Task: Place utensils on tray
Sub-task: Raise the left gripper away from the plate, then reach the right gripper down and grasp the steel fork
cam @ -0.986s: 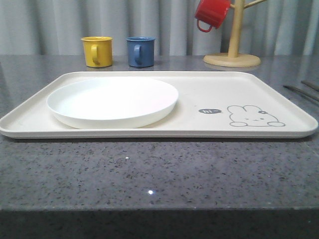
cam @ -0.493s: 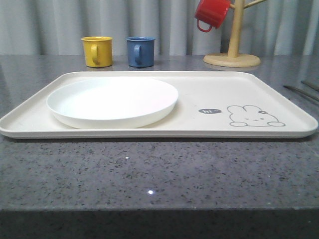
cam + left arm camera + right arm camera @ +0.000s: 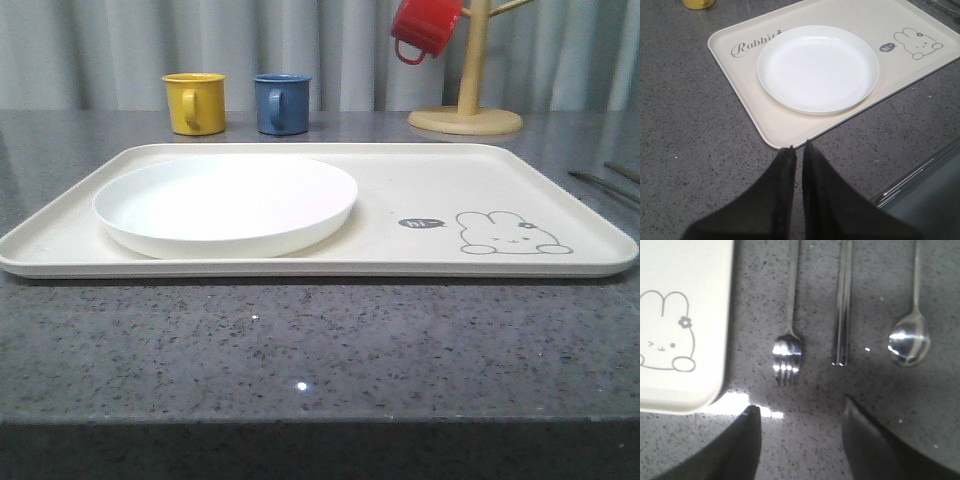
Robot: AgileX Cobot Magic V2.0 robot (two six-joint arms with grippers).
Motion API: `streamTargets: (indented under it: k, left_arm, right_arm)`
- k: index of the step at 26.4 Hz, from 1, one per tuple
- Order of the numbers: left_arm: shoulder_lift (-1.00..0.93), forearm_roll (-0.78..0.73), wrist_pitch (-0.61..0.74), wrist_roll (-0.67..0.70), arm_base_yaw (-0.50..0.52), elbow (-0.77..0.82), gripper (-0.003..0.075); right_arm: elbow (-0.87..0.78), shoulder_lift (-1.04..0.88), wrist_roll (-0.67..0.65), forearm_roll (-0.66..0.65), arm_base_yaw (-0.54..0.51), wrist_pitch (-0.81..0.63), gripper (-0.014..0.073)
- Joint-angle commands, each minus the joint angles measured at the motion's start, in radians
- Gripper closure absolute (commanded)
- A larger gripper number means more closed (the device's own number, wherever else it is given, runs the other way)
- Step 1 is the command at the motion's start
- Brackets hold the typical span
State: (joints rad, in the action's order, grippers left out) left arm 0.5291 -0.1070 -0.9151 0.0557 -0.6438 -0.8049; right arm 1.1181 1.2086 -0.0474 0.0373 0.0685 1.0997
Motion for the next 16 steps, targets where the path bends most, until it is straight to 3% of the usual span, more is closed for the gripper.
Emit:
streamTargets:
  k: [1,16]
  left_arm:
    - [0.003,0.0,0.066,0.01,-0.009,-0.026,0.068]
    - [0.003,0.0,0.066,0.01,-0.009,-0.026,0.0681]
  right_arm:
    - [0.07,0.054,0.009,0.008,0.018,-0.015,0.0193]
    - [0.225,0.294,0.007,-0.037,0.029,0.028,0.0193]
